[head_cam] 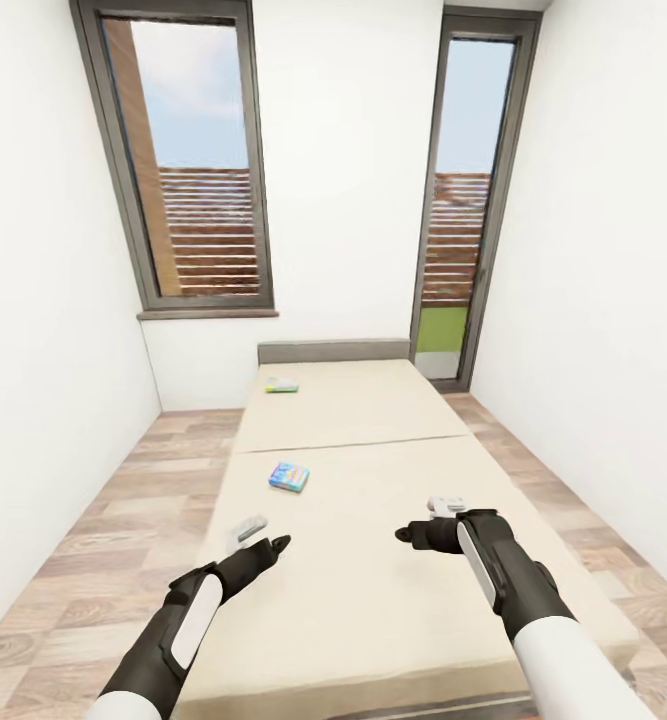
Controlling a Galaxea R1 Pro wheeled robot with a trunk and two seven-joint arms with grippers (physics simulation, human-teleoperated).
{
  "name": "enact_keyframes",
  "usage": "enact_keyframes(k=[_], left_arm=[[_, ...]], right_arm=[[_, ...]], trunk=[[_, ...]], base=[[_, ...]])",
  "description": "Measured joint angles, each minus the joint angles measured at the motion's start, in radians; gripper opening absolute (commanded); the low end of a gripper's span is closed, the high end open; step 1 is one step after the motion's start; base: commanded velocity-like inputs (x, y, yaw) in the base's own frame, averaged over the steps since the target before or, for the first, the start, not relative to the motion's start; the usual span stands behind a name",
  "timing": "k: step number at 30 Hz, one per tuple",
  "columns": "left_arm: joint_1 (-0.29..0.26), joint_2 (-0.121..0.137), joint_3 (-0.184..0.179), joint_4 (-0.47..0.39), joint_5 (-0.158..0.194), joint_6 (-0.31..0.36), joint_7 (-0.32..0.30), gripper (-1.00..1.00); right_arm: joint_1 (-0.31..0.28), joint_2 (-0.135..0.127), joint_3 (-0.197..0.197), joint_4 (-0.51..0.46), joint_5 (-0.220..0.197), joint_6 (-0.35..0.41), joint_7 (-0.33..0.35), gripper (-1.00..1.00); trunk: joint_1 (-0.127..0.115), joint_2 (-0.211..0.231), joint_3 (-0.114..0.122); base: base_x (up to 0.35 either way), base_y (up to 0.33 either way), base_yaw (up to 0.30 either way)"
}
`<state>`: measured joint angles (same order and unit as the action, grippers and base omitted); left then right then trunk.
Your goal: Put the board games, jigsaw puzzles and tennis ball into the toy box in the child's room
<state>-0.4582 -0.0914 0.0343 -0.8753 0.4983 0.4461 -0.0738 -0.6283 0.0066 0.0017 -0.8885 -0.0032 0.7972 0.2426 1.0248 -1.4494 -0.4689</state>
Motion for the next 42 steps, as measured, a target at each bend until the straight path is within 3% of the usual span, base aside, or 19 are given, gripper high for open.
enact_keyframes(k=[24,42], left_arm=[[0.000,0.001,0.000,0.000,0.000,0.001,0.000,1.00],[0.003,0.002,-0.001,0.000,-0.001,-0.002,-0.003,1.00]], right_arm=[[0.000,-0.001,0.000,0.000,0.000,0.000,0.000,1.00],[0.000,0.000,0.001,0.000,0.000,0.000,0.000,1.00]], trunk=[[0.000,0.000,0.000],[0.000,0.000,0.000]], base=[[0.044,0.330,0.000],[0.204,0.276,0.000]])
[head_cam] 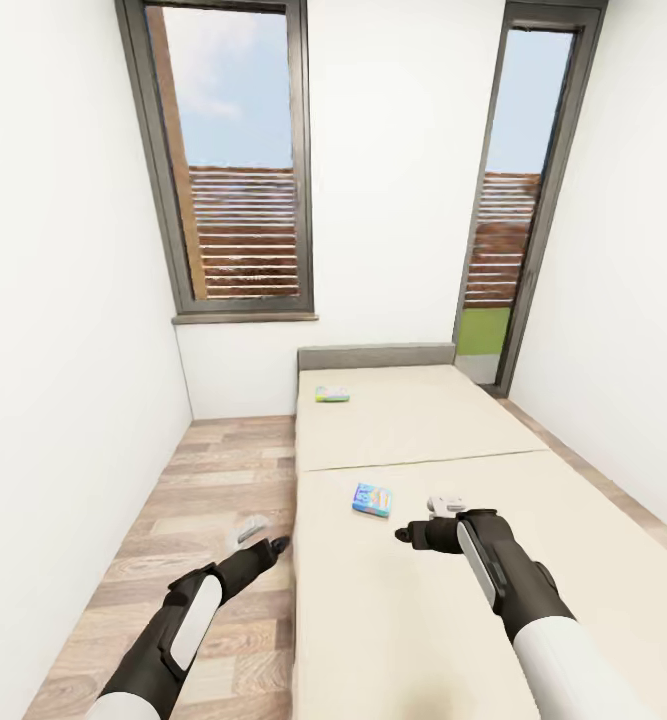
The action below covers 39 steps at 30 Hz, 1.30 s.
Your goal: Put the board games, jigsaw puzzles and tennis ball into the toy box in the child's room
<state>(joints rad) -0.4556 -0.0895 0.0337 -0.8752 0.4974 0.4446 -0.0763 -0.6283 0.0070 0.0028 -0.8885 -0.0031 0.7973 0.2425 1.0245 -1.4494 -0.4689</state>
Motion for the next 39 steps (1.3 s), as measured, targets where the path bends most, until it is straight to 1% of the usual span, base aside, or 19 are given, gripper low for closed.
enact_keyframes(k=[11,19,29,39], left_arm=[[0.000,0.001,0.000,0.000,0.001,0.000,0.001,1.00],[0.000,0.001,0.000,0.000,-0.001,-0.001,0.002,1.00],[0.001,0.000,0.000,0.000,-0.002,-0.003,0.005,1.00],[0.001,0.000,0.000,0.000,-0.001,-0.003,0.006,1.00]], right_arm=[[0.000,-0.001,-0.001,0.000,0.000,0.000,0.000,1.00],[0.000,-0.001,-0.001,0.000,0.000,0.000,-0.001,1.00],[0.000,-0.001,-0.001,0.000,0.000,0.000,-0.001,1.00],[0.000,-0.001,-0.003,0.000,-0.001,0.000,0.000,1.00]], trunk=[[0.000,0.000,0.000],[0.000,0.000,0.000],[0.000,0.000,0.000],[0.000,0.000,0.000]], base=[[0.238,0.265,0.000],[0.143,0.231,0.000],[0.039,0.065,0.014],[0.009,0.014,0.136]])
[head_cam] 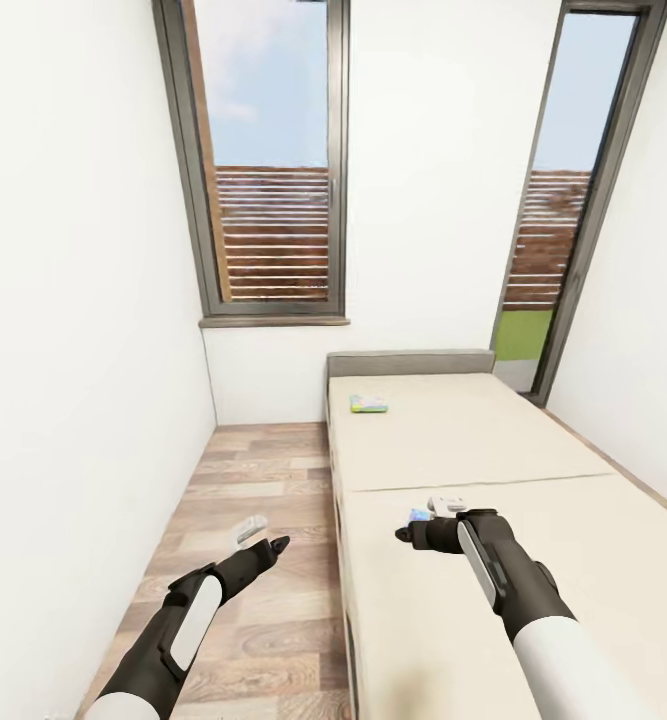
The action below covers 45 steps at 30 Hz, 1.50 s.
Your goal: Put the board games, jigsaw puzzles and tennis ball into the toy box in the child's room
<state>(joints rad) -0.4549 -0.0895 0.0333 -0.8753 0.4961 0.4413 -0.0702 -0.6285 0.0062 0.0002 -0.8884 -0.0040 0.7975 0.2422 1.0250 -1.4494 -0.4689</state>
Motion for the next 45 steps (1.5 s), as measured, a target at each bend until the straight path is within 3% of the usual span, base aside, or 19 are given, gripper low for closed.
enact_keyframes(k=[15,45], left_arm=[[0.000,0.000,0.000,0.000,0.000,0.001,-0.003,1.00],[0.000,0.001,0.001,0.000,0.001,0.000,-0.002,1.00]], right_arm=[[0.000,0.000,-0.001,0.000,0.000,0.000,0.000,1.00],[0.000,0.000,-0.002,0.000,0.000,0.000,0.000,1.00]], trunk=[[0.000,0.000,0.000],[0.000,0.000,0.000]], base=[[0.002,0.055,0.039],[0.010,0.240,0.002]])
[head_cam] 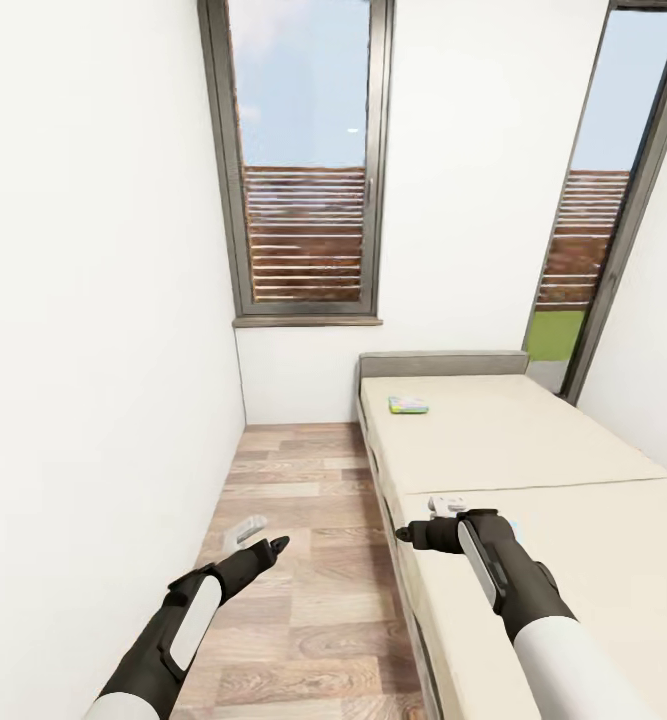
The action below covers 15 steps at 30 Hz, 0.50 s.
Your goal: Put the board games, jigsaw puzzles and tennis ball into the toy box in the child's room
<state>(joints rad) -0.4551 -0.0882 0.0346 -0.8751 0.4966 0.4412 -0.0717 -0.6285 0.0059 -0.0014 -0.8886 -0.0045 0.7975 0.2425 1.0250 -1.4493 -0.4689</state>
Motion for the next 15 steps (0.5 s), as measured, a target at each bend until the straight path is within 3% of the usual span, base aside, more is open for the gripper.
enact_keyframes(k=[15], left_arm=[[0.000,-0.001,0.000,0.000,0.000,-0.001,0.005,1.00]], right_arm=[[0.000,0.000,0.000,0.000,0.000,0.000,0.000,1.00]], trunk=[[0.000,0.000,0.000]], base=[[0.005,0.049,0.000]])
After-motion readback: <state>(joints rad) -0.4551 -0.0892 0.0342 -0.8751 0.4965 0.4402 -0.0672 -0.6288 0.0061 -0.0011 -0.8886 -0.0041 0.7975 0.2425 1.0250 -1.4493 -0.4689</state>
